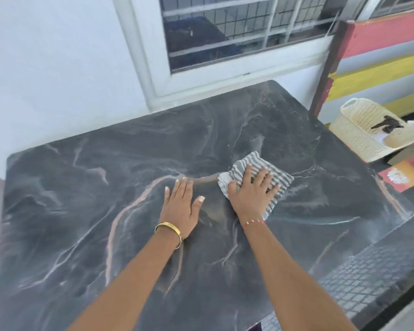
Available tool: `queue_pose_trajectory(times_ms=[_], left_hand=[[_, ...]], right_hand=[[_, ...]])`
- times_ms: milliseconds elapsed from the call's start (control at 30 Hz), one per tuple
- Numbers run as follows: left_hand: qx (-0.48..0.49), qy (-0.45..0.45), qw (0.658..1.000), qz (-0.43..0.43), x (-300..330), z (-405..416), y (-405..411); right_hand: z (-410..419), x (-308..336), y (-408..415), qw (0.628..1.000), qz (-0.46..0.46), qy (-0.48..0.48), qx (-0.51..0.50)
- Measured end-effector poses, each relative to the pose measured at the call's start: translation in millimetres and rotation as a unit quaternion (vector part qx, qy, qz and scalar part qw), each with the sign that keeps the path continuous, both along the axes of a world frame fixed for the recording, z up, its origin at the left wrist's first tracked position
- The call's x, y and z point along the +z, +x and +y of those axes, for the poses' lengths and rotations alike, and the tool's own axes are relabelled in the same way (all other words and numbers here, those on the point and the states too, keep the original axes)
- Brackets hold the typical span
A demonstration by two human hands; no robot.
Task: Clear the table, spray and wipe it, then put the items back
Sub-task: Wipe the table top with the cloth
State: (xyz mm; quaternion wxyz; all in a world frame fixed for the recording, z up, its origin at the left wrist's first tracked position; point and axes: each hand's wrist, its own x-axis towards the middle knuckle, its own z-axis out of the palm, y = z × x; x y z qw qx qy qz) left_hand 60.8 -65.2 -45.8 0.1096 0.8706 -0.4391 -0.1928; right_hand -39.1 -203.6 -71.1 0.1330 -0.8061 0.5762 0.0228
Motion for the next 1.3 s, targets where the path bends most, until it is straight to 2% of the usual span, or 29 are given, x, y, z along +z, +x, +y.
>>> queue_pose_trajectory(times_ms=[200,333,467,533,567,600,667,700,733,767,833,867,933,1033,1100,1167,1300], left_hand=[[0.080,0.042,0.995,-0.031,-6,82,39],[0.098,0.049,0.994,-0.025,-4,100,34],[0.103,0.020,0.994,0.005,7,89,14],[0.099,0.004,0.995,0.014,9,79,8],[0.098,-0.001,0.995,0.013,11,75,5],[0.099,-0.007,0.995,0.013,12,71,3],[0.110,-0.019,0.994,0.019,17,65,-3],[0.118,-0.026,0.993,0.020,18,64,-6],[0.127,-0.029,0.991,0.021,19,63,-10],[0.132,-0.025,0.991,0.021,19,63,-13],[0.141,-0.015,0.990,0.017,17,65,-19],[0.151,-0.011,0.988,0.015,16,66,-21],[0.166,-0.004,0.986,0.013,14,67,-25],[0.185,-0.005,0.983,0.019,9,66,-31],[0.197,-0.006,0.980,0.020,7,65,-36],[0.200,-0.004,0.979,0.021,5,65,-39],[0.203,0.003,0.979,0.028,1,70,-43]], right_hand=[[93,4,52,0.985,0.014,0.004,0.172],[131,4,26,0.964,0.006,-0.033,0.263],[128,26,-2,0.938,0.023,-0.079,0.335],[111,39,-3,0.953,-0.017,-0.005,0.303],[96,48,-2,0.960,-0.071,0.082,0.256],[81,57,-4,0.952,-0.128,0.195,0.199],[50,73,-8,0.895,-0.234,0.361,0.119],[38,77,-9,0.875,-0.263,0.395,0.099],[27,78,-10,0.874,-0.262,0.400,0.091],[21,73,-11,0.894,-0.244,0.363,0.092],[10,56,-14,0.957,-0.193,0.187,0.107],[6,52,-15,0.969,-0.187,0.106,0.120],[3,50,-18,0.967,-0.190,0.031,0.169],[11,35,-20,0.930,-0.085,-0.007,0.358],[24,19,-23,0.901,-0.035,-0.008,0.431],[34,7,-28,0.910,-0.044,-0.001,0.413],[46,0,-27,0.935,-0.058,-0.053,0.345]])
